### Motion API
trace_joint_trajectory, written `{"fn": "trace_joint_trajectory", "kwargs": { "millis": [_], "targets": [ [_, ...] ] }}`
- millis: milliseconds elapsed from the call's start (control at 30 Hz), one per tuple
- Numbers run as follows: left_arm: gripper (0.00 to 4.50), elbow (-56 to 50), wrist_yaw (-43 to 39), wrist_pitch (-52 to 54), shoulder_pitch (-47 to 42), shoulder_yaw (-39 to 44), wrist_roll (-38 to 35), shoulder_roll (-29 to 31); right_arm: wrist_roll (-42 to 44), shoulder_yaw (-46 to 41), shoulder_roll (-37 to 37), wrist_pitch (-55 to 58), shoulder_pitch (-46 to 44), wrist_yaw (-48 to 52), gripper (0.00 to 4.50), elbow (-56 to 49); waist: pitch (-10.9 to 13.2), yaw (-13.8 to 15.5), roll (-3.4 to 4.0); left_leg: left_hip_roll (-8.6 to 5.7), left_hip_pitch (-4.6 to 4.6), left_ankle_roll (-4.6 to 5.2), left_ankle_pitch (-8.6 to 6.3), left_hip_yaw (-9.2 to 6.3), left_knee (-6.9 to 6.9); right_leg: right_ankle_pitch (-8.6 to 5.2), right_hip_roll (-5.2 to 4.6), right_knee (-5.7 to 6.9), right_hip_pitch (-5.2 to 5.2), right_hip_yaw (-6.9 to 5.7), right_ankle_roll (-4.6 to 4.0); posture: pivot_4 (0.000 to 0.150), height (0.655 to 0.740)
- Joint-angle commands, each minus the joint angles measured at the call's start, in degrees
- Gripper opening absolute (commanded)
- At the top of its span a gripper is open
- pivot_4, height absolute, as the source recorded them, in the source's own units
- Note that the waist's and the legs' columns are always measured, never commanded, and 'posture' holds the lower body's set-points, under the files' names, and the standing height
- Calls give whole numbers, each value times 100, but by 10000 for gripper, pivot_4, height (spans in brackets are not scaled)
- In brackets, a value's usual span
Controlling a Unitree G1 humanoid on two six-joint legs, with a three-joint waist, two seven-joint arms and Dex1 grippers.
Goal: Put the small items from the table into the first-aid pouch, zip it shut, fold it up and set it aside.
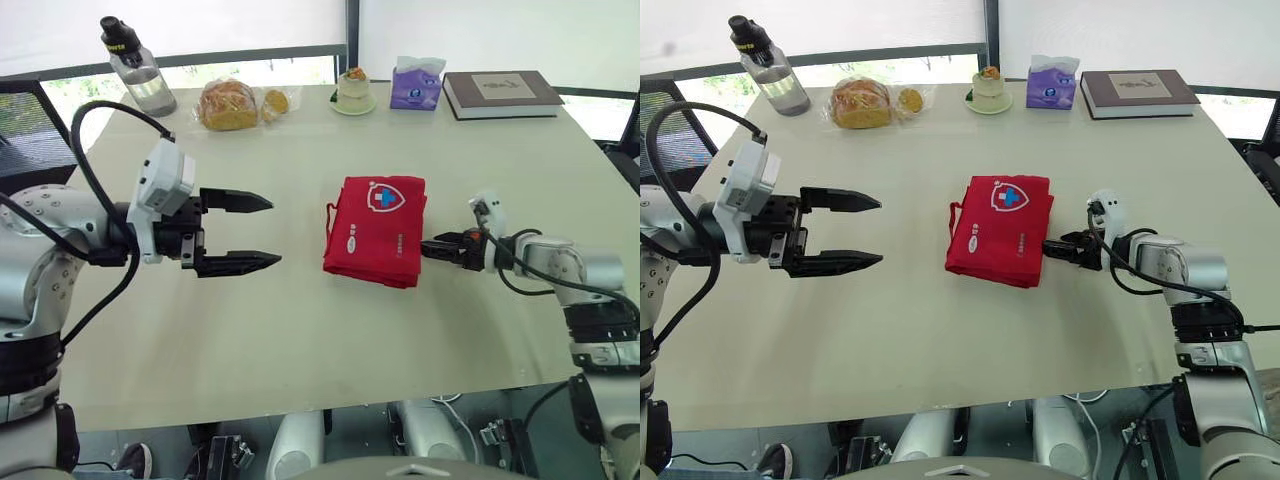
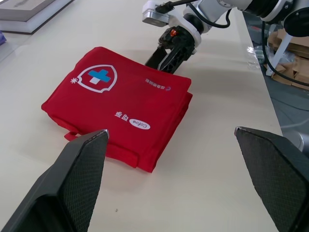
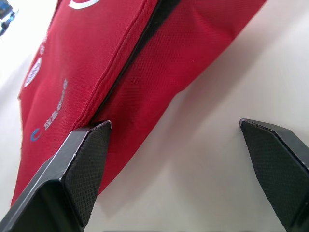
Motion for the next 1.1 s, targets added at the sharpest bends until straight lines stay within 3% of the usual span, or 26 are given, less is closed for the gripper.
{"fn": "trace_joint_trajectory", "kwargs": {
  "millis": [33,333,867,1000,1033,1100],
  "targets": [
    [44555,-94,40,-97,-31,111,-95,133,-13,-97,-140,-34,48,-24,45000,-170,0,4,0,0,0,0,0,0,0,0,0,0,-1,0,0,1500,7400],
    [44555,-59,148,-161,-102,35,-129,99,608,-1029,-543,308,40,41,45000,-418,0,17,0,-2,-35,0,0,3,11,2,-2,2,-27,2,2,1500,7400],
    [44555,-4,333,-267,-466,-339,-145,-30,994,-1140,890,1476,132,-1549,45000,-999,0,7,0,0,-42,0,0,3,6,2,1,4,-38,4,1,1500,7400],
    [45000,23,353,-271,-530,-388,-140,-58,1049,-1098,1032,1580,219,-1671,34747,-1102,0,7,0,0,-41,1,0,3,6,2,2,4,-38,4,1,1500,7400],
    [45000,28,361,-268,-546,-398,-142,-69,1077,-1150,1084,1592,223,-1709,27488,-1119,0,6,0,0,-41,0,0,3,6,2,2,4,-38,4,1,1500,7400],
    [45000,42,367,-268,-568,-416,-138,-83,1129,-1248,1157,1618,210,-1779,20427,-1135,0,5,0,1,-41,1,0,3,6,2,2,4,-38,4,1,1500,7400]
  ]
}}
